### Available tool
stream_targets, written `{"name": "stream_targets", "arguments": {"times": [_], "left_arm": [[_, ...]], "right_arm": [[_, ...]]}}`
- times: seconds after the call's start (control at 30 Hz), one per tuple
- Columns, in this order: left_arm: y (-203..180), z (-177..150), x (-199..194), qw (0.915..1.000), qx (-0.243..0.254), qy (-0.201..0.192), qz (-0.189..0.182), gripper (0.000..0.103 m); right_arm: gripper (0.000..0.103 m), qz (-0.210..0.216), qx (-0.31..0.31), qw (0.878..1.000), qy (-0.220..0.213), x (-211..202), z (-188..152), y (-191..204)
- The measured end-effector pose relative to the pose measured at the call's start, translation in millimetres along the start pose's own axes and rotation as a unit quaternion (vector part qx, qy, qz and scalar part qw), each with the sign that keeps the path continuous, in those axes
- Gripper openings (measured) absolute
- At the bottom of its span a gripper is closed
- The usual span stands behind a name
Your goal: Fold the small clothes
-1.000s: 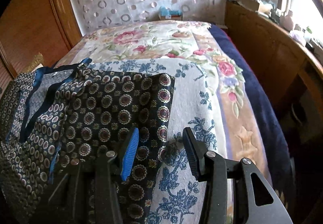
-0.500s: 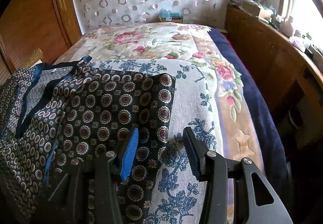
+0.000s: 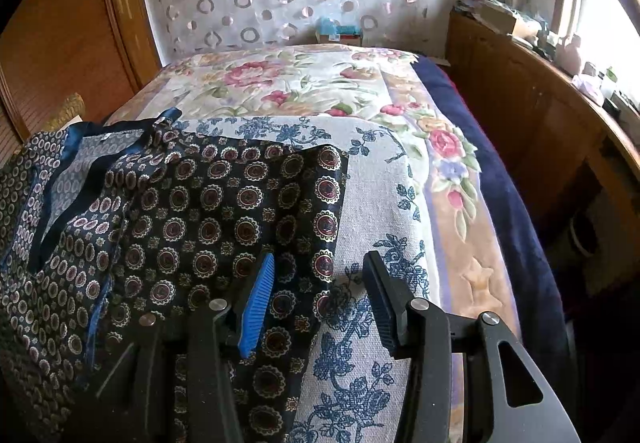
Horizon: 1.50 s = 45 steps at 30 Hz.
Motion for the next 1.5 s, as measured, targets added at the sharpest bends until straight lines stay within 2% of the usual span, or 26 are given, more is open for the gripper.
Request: {"name": "stream_targets", "arguments": {"times": [0.13, 0.23, 0.27, 0.33, 0.4, 0.53, 0.6, 0.73, 0.9, 0.93, 1.0, 1.17, 1.33, 1.5], "left_arm": [[-0.7, -0.2, 0.8, 1.0000, 0.002, 0.001, 0.001, 0.034], [-4.2, -0.7, -0.7, 1.0000, 0.003, 0.001, -0.005, 0.020], [-5.9, -0.9, -1.8, 1.0000, 0.005, 0.000, -0.005, 0.013], [-9.3, -1.0, -7.0, 0.9999, 0.012, -0.005, -0.006, 0.006], [-13.5, 0.2, -16.8, 0.9997, 0.015, -0.018, -0.009, 0.004], [-20.9, 6.7, -44.5, 0.9979, 0.020, -0.061, -0.009, 0.003], [-23.7, 11.8, -55.4, 0.9970, 0.024, -0.073, 0.004, 0.003], [-29.7, 28.7, -77.6, 0.9936, 0.024, -0.110, 0.005, 0.003], [-29.1, 51.4, -86.9, 0.9900, 0.023, -0.139, 0.014, 0.003], [-28.2, 55.7, -86.0, 0.9894, 0.025, -0.141, 0.022, 0.003], [-27.7, 58.0, -85.1, 0.9891, 0.024, -0.143, 0.024, 0.003], [-31.9, 39.9, -97.8, 0.9872, 0.032, -0.155, 0.021, 0.003], [-40.1, 9.6, -122.9, 0.9823, 0.048, -0.180, 0.021, 0.003], [-36.1, -31.9, -136.2, 0.9810, 0.039, -0.190, 0.009, 0.003]], "right_arm": [[0.048, 0.006, -0.018, 1.000, 0.015, 6.3, 11.3, 1.9], [0.048, 0.012, -0.029, 0.999, 0.020, 12.4, 21.4, 3.1], [0.045, 0.015, -0.031, 0.999, 0.021, 13.6, 23.7, 3.7], [0.029, 0.026, -0.039, 0.999, 0.023, 14.4, 25.8, 8.0], [0.005, 0.044, -0.053, 0.997, 0.028, 13.7, 25.3, 16.1], [0.002, 0.053, -0.070, 0.996, 0.017, 3.2, 21.3, 26.7], [0.002, 0.052, -0.065, 0.996, -0.013, -14.9, 24.9, 25.1], [0.002, 0.038, -0.054, 0.995, -0.076, -57.8, 42.3, 18.0], [0.001, -0.019, -0.066, 0.992, -0.107, -85.3, 64.4, 8.0], [0.001, -0.040, -0.067, 0.991, -0.106, -84.8, 69.4, 3.2], [0.001, -0.055, -0.059, 0.992, -0.097, -78.1, 74.9, -3.8], [0.001, -0.055, -0.057, 0.993, -0.085, -67.1, 64.4, 1.6], [0.001, -0.017, -0.066, 0.991, -0.118, -102.1, 37.1, 18.1], [0.001, 0.018, -0.063, 0.987, -0.146, -129.4, -1.1, 7.6]]}}
Point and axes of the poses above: each gripper's, at about its wrist camera, not at the fingertips, and x roughly the way its jaws point, y to its left, z to its top, the point moved 8 cm from there along x, roughly the way its jaws point, and after that the axes turned 8 degrees about y, right-handed, at the moved point
